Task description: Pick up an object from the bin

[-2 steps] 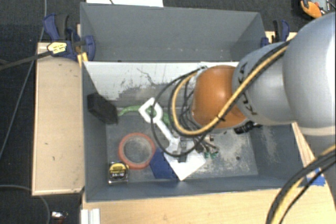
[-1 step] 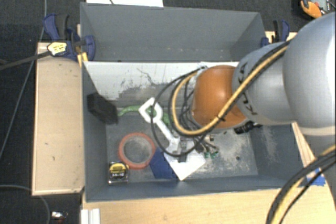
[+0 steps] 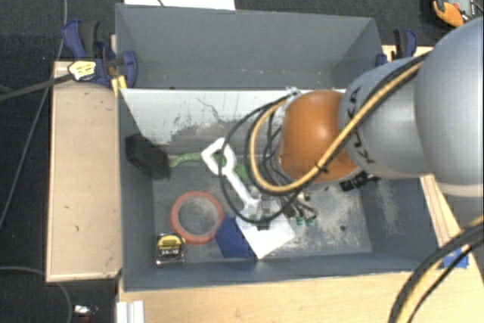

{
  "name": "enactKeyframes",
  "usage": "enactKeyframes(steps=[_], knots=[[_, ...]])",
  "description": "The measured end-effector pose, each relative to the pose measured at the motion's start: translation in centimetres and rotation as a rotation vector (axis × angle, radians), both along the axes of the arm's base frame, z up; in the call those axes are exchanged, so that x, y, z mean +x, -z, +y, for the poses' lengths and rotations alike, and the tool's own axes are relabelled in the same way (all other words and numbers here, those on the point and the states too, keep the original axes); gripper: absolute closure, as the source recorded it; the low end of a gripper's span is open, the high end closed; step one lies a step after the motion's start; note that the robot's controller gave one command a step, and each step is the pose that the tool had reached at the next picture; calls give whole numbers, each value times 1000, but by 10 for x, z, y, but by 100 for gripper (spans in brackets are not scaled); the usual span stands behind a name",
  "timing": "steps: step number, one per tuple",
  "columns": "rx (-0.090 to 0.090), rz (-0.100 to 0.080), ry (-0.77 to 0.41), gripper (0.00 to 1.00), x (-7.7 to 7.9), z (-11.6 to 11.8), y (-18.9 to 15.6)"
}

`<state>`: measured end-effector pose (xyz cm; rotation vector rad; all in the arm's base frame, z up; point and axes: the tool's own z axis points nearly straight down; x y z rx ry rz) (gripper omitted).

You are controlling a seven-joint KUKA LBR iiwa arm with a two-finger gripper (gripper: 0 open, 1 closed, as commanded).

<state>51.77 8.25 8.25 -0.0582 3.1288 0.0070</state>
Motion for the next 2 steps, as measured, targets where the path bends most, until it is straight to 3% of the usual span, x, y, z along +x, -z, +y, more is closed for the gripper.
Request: enactKeyframes(steps=[2], knots=[[0,4,1,100,-1,0,-67]])
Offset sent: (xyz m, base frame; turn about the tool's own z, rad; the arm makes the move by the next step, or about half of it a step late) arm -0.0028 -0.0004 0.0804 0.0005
